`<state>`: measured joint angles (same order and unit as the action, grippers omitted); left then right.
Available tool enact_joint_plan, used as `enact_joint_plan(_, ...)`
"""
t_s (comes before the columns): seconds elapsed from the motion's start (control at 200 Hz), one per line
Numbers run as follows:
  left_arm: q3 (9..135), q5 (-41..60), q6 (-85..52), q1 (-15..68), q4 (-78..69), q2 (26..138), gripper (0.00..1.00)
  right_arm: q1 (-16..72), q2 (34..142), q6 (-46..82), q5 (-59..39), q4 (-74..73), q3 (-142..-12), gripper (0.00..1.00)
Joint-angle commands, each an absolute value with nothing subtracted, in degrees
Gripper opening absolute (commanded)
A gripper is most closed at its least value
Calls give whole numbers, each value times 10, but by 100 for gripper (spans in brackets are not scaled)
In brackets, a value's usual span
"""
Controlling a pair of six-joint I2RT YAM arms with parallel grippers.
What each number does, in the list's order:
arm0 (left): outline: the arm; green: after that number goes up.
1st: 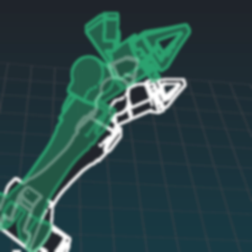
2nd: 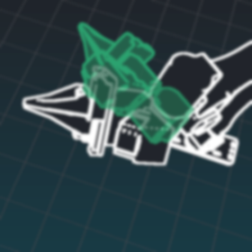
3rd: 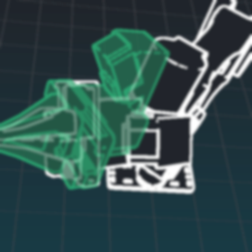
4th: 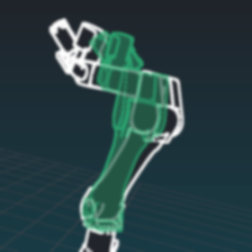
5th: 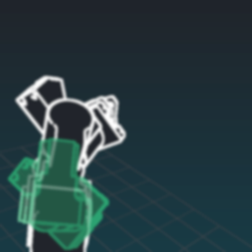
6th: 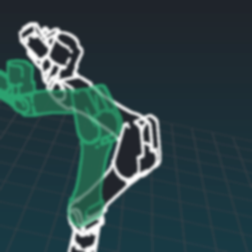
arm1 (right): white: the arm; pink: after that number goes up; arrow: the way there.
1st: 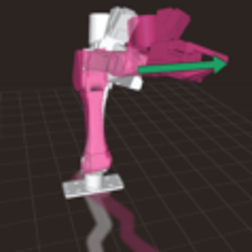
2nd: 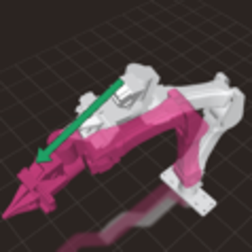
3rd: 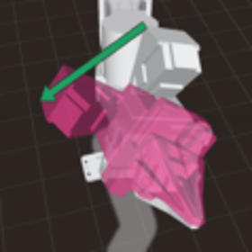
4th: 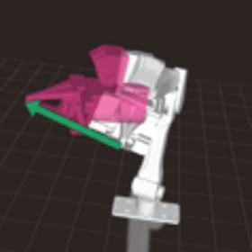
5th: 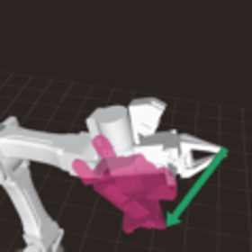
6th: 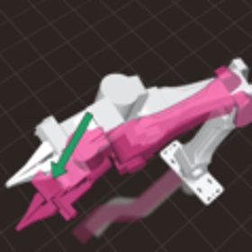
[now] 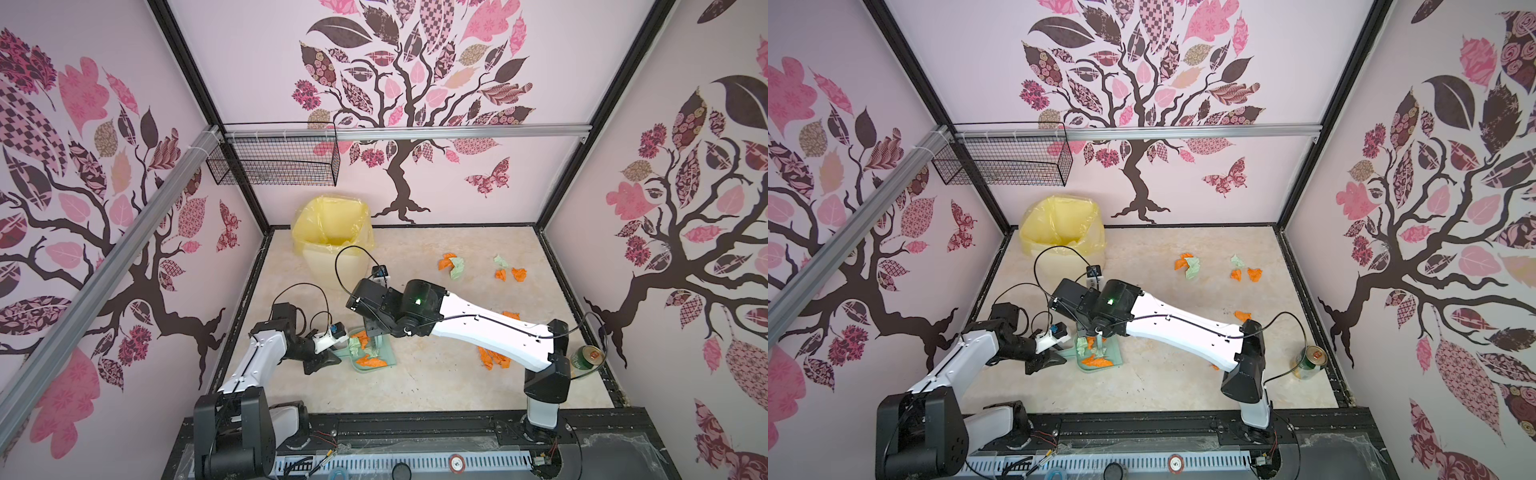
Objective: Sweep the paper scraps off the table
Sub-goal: 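Brush the remaining nearby scraps into the dustpan with the right gripper, then lift the full dustpan toward the bin with the left gripper while the right withdraws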
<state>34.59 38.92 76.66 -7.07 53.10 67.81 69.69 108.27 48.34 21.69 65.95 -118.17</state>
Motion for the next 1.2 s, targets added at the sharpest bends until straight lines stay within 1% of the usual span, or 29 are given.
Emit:
enact_joint_plan(0.0, 366, 414, 757, -69, 539, 678, 0, 690, 1087, 457, 252, 711, -1229, 0)
enact_joint_plan(0.135, 394, 434, 741, -71, 551, 671, 0, 685, 1087, 448, 270, 745, -1243, 0)
enact_joint_plan(0.285, 433, 477, 710, -72, 554, 672, 0, 681, 1064, 448, 281, 750, -1242, 0)
enact_joint_plan(0.41, 457, 489, 688, -73, 548, 671, 0, 676, 1042, 454, 308, 771, -1242, 0)
enact_joint_plan(0.615, 473, 488, 682, -72, 554, 666, 0, 642, 974, 451, 364, 815, -1272, 0)
enact_joint_plan(0.775, 470, 475, 687, -73, 560, 661, 0, 622, 898, 426, 386, 794, -1270, 0)
enact_joint_plan(0.9, 475, 473, 685, -73, 572, 650, 0, 612, 866, 418, 398, 795, -1262, 0)
enact_joint_plan(0.98, 487, 474, 681, -74, 585, 640, 0, 594, 857, 421, 403, 815, -1249, 0)
enact_joint_plan(1.09, 514, 473, 677, -73, 609, 630, 0, 577, 831, 420, 404, 798, -1172, 0)
enact_joint_plan(1.195, 544, 468, 674, -74, 631, 620, 0, 556, 797, 413, 382, 752, -1087, 0)
